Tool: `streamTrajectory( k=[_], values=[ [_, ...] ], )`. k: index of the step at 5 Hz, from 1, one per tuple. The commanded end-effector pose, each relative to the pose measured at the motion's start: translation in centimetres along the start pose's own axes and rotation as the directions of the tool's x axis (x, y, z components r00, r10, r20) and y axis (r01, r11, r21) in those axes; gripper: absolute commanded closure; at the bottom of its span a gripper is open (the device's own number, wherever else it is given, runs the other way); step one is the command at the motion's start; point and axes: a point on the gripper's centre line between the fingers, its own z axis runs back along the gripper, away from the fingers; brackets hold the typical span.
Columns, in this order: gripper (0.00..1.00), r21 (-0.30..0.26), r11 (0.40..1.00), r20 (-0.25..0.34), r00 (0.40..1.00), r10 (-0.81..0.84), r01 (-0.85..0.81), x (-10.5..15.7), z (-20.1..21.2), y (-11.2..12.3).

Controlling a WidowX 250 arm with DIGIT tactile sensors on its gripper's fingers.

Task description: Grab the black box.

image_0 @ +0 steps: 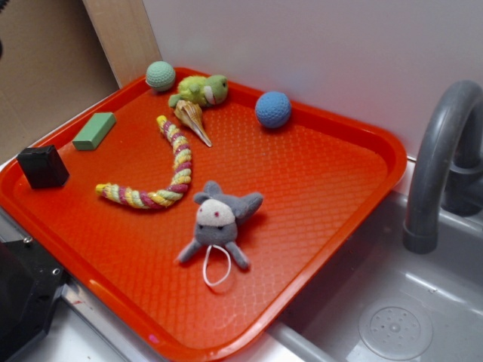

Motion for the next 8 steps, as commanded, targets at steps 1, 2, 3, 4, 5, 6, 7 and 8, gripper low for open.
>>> streamTrajectory(
  k=[1, 2, 3, 4, 5, 6, 7, 8],
  values=[
    [0.0, 0.101, 0.917, 0.02, 0.921, -0.389, 0.385, 2.6, -2.5, 6.6],
    [0.0, 0.023, 0.859, 0.047, 0.858, -0.512, 0.512, 1.8, -3.3, 9.2],
    [0.0, 0.005, 0.837, 0.026, 0.836, -0.548, 0.548, 1.0, -4.5, 11.1],
    [0.0, -0.017, 0.819, 0.031, 0.819, -0.573, 0.573, 0.7, -7.1, 12.9],
    [0.0, -0.024, 0.805, -0.028, 0.804, -0.594, 0.593, 1.7, -10.8, 13.9],
    [0.0, 0.013, 0.82, -0.081, 0.818, -0.569, 0.572, 1.5, -12.7, 15.4],
    [0.0, 0.013, 0.82, -0.081, 0.818, -0.569, 0.572, 1.5, -12.7, 15.4],
    [0.0, 0.013, 0.82, -0.081, 0.818, -0.569, 0.572, 1.5, -12.7, 15.4]
  ],
)
